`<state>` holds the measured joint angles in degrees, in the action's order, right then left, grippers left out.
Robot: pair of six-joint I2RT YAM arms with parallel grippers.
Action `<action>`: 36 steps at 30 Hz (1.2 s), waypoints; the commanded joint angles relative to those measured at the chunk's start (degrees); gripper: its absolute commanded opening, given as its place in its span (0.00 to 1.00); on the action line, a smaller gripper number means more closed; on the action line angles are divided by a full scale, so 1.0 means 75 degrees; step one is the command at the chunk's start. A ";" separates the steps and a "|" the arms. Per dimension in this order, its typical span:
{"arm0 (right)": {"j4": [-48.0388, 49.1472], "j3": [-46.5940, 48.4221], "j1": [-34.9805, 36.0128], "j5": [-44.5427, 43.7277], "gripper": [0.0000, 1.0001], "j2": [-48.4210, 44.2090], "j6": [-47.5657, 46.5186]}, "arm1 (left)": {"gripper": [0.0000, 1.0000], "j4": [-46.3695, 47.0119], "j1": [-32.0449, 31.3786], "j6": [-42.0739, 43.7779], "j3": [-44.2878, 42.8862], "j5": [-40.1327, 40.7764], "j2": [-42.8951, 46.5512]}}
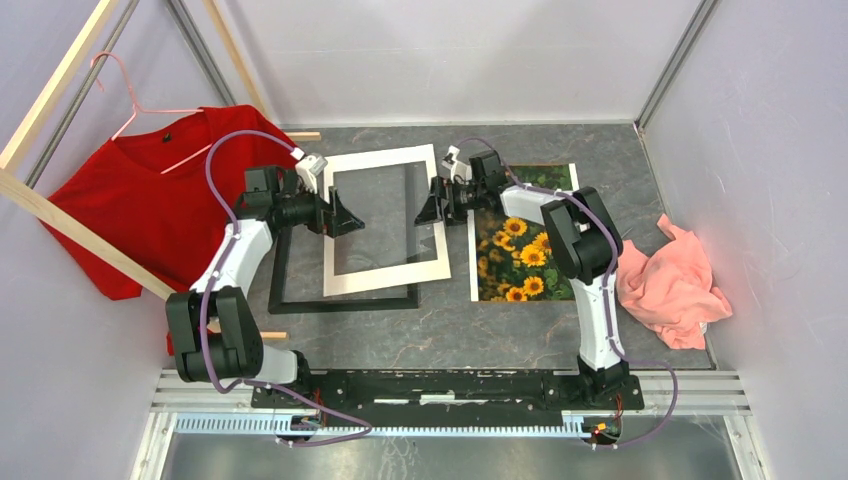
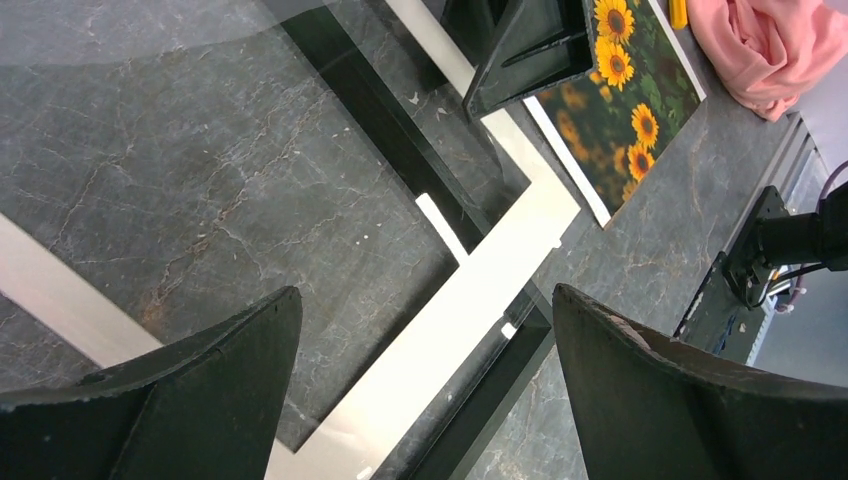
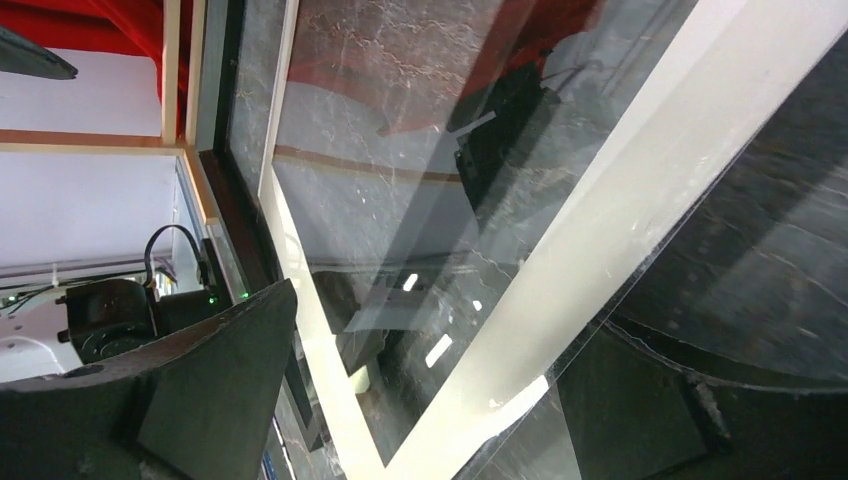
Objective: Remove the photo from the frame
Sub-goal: Place the photo frame item at the center of the board.
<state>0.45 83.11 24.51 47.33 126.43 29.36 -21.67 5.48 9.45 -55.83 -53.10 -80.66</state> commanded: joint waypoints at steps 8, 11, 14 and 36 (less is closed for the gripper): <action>-0.0443 0.0659 0.0982 -0.0833 0.98 0.0227 -0.0133 | 1.00 0.0336 0.0116 -0.0299 0.0073 -0.0307 0.0249; -0.0694 0.0928 0.1168 -0.0934 0.98 0.0292 -0.0290 | 1.00 0.0338 0.0129 -0.0299 0.0075 -0.0327 0.0278; -0.1069 0.1106 0.1231 -0.1239 0.98 0.0277 -0.0614 | 1.00 0.0336 0.0136 -0.0314 0.0073 -0.0308 0.0302; -0.2897 -0.0658 -0.2315 -0.2416 0.98 -0.3558 -0.4401 | 1.00 0.0536 -0.2282 -0.0114 -0.1665 0.2883 -0.0297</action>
<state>-22.44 81.93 15.92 31.44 105.47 -1.56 -20.75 -3.77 8.12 -62.67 -38.57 -80.62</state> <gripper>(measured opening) 0.982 0.996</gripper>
